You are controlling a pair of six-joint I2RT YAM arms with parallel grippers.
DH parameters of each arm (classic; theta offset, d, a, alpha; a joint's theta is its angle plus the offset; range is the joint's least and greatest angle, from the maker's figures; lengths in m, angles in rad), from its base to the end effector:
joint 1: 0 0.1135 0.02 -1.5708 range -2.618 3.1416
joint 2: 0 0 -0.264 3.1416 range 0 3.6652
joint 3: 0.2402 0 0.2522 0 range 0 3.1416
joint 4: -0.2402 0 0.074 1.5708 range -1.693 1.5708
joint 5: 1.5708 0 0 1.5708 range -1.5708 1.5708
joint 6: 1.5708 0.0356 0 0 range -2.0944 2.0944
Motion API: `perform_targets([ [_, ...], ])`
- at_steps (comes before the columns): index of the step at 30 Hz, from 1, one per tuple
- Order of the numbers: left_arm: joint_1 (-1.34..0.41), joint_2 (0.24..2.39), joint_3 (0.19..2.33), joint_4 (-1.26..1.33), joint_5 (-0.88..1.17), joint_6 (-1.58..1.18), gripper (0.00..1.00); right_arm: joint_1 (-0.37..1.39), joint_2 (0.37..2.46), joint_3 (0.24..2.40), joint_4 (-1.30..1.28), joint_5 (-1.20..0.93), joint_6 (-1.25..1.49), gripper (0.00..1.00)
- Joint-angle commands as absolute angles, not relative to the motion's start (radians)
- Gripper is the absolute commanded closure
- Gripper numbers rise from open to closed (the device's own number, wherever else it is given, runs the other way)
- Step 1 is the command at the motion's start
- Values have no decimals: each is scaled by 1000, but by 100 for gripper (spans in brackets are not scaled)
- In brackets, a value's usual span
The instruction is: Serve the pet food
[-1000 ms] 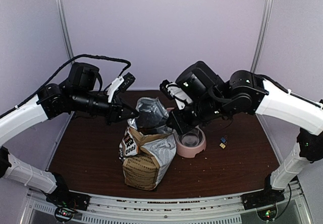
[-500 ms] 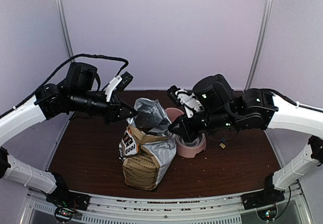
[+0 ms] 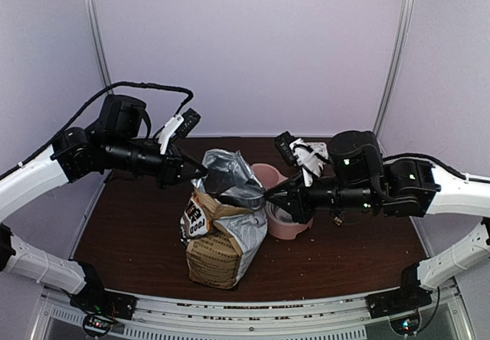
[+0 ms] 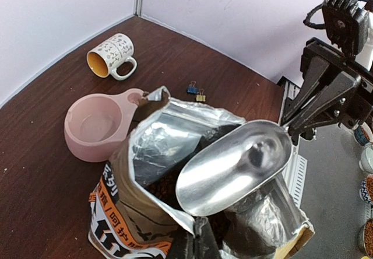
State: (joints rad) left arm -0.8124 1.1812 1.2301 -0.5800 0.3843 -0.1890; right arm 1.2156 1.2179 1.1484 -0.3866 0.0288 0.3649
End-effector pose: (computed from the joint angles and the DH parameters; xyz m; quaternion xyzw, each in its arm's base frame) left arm 0.1648 -0.1934 0.3754 0.3516 0.7818 -0.3795 0.3482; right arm 0.0968 0.2581 0.3558 -0.3432 0.7761 0.3672 0.3808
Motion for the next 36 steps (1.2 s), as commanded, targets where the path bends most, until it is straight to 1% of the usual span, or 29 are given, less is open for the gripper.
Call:
perform_targets([
  [1,-805,1140,1235,-468,391,-182,100,1229,1161,1071,-265,50,350,100],
  [9,-805,1130,1236,-458,394,-187,100,1275,1132,999,-129,92,222,100],
  [19,-805,1129,1238,-467,357,-193,100,1349,1128,1008,-94,197,46,100],
  [28,-805,1084,1199,-447,306,-213,100,1395,1083,925,35,278,-20,100],
  [34,-806,1077,1200,-451,313,-213,100,1414,1086,921,66,320,-71,100],
  [36,-805,1076,1202,-453,311,-214,100,1414,1109,963,20,333,-71,100],
])
